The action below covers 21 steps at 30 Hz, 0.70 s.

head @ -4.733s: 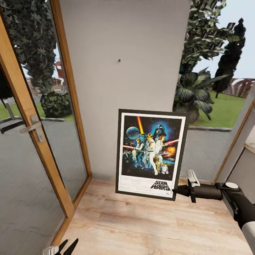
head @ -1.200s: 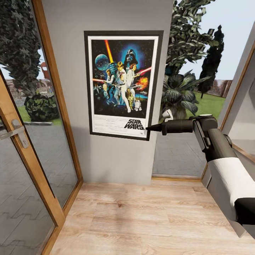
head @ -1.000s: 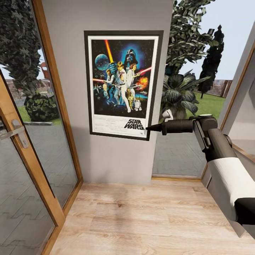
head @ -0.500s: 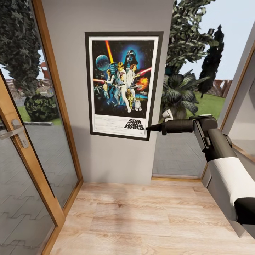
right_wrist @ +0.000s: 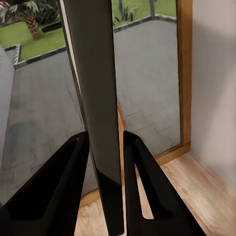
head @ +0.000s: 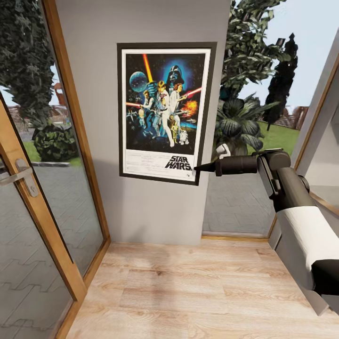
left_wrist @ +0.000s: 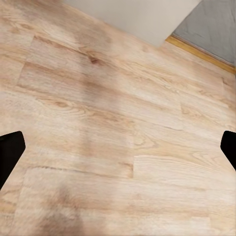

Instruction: Pick up the poster from the kitchen countertop and hang it on one of the wall nails in the kitchen.

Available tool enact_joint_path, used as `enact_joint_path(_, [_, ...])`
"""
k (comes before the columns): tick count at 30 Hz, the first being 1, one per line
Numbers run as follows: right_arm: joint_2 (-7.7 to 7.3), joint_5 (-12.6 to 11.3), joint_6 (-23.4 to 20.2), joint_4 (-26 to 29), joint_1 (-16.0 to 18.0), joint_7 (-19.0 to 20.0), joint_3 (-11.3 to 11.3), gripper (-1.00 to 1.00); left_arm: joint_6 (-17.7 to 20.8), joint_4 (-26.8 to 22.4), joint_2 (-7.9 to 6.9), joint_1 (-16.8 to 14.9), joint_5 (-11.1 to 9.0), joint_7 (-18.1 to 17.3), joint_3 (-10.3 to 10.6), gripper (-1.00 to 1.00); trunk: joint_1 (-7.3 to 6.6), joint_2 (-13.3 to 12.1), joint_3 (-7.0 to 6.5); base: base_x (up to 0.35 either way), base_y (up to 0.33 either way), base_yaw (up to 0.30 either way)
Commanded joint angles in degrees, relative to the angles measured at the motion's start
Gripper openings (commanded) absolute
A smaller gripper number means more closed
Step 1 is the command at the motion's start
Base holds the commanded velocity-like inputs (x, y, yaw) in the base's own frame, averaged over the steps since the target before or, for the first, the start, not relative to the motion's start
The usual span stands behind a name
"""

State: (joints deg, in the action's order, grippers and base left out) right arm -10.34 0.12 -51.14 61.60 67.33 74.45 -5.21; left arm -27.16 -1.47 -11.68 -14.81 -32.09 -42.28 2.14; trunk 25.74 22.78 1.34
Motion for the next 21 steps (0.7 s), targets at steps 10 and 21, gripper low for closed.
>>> enact_joint_path(10, [-0.03,-0.04,-0.53,0.02,0.08,0.24,-0.07,-1.0,-0.26,0.05,-0.01,-0.07,-0.25,-0.17,0.23,1.0,0.04,0.14,0.14,0.011,0.002,0.0])
enact_joint_path(21, [-0.03,-0.04,-0.46,0.02,0.09,0.26,-0.07,-1.0,-0.26,0.07,-0.05,-0.09,-0.25,-0.17,0.23,1.0,0.04,0.14,0.14,0.239,0.108,0.0])
